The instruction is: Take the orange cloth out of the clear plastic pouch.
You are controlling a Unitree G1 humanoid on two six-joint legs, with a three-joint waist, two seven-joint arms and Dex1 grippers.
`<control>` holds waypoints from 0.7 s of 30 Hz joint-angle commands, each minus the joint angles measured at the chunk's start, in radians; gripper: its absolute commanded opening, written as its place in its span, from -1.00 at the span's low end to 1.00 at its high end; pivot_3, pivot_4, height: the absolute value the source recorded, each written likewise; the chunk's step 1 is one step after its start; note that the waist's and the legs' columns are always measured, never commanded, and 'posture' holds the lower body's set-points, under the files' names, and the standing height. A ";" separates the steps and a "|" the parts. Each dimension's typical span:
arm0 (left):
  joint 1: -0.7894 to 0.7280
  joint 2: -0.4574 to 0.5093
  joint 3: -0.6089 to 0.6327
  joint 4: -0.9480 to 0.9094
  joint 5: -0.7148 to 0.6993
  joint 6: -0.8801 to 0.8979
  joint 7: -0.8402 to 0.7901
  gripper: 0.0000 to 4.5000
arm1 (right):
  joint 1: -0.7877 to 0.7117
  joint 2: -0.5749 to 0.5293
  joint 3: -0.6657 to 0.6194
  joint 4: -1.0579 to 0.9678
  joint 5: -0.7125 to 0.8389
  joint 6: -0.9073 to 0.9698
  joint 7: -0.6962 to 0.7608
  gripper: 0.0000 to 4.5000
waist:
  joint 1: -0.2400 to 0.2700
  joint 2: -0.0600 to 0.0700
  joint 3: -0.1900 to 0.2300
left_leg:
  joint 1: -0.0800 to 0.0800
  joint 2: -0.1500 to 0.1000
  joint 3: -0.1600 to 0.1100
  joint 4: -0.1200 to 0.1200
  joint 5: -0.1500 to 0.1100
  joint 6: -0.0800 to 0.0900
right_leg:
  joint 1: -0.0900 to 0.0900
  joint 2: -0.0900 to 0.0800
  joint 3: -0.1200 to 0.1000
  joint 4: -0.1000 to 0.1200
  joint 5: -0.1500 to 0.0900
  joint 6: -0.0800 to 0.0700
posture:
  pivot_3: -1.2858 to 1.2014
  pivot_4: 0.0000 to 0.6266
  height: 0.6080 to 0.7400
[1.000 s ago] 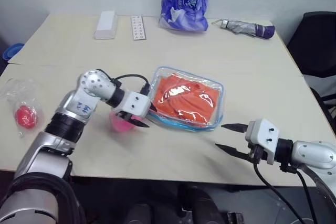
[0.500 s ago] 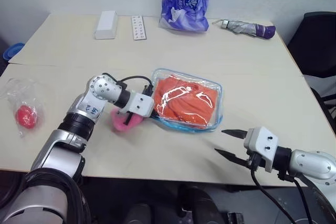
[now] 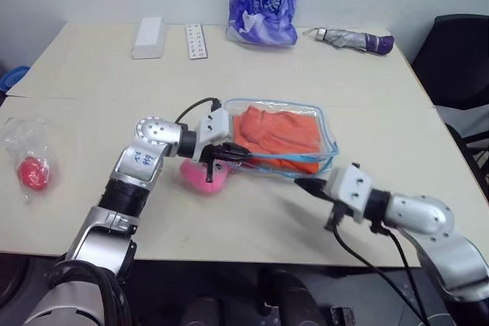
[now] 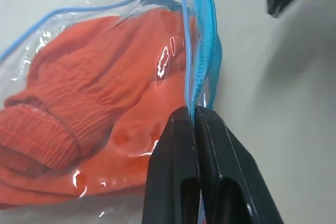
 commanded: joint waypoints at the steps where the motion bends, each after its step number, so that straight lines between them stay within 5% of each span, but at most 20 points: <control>1: -0.002 -0.002 0.019 -0.066 -0.020 0.016 0.027 -1.00 | -0.057 0.016 0.039 0.067 -0.055 -0.022 -0.013 -0.99 | 0.002 0.000 0.000 | 0.000 0.000 0.000 0.000 0.000 0.000 | 0.000 0.000 -0.001 0.000 0.000 0.000 | 0.03 -0.52 1.00; 4: 0.001 -0.012 0.027 -0.079 -0.023 0.030 0.052 -1.00 | -0.112 0.037 0.068 0.143 -0.088 -0.029 -0.020 -0.99 | 0.005 0.000 0.000 | -0.001 0.000 0.000 0.001 0.000 0.000 | 0.000 -0.001 -0.002 0.000 0.000 0.000 | 0.03 -0.52 1.00; 7: 0.005 -0.018 0.029 -0.091 -0.025 0.041 0.067 -1.00 | -0.153 0.055 0.085 0.194 -0.128 -0.036 -0.034 -0.75 | 0.005 0.000 0.000 | -0.001 0.000 0.000 0.001 0.000 0.000 | 0.000 -0.001 -0.002 0.000 0.000 0.000 | 0.03 -0.52 1.00; 14: 0.027 -0.017 0.024 -0.128 -0.030 0.055 0.075 -1.00 | -0.184 0.100 0.087 0.203 -0.159 -0.004 -0.069 0.30 | -0.002 0.000 0.000 | -0.001 0.000 0.000 0.001 0.000 0.000 | 0.000 -0.001 -0.001 0.000 0.000 0.000 | 0.03 -0.52 1.00; 21: 0.027 -0.032 0.024 -0.164 -0.049 0.082 0.080 -1.00 | -0.201 0.112 0.126 0.257 -0.234 -0.003 -0.098 0.30 | -0.003 0.000 0.000 | -0.001 0.000 0.000 0.001 0.000 0.000 | 0.000 -0.001 -0.001 0.001 0.000 0.000 | 0.03 -0.52 1.00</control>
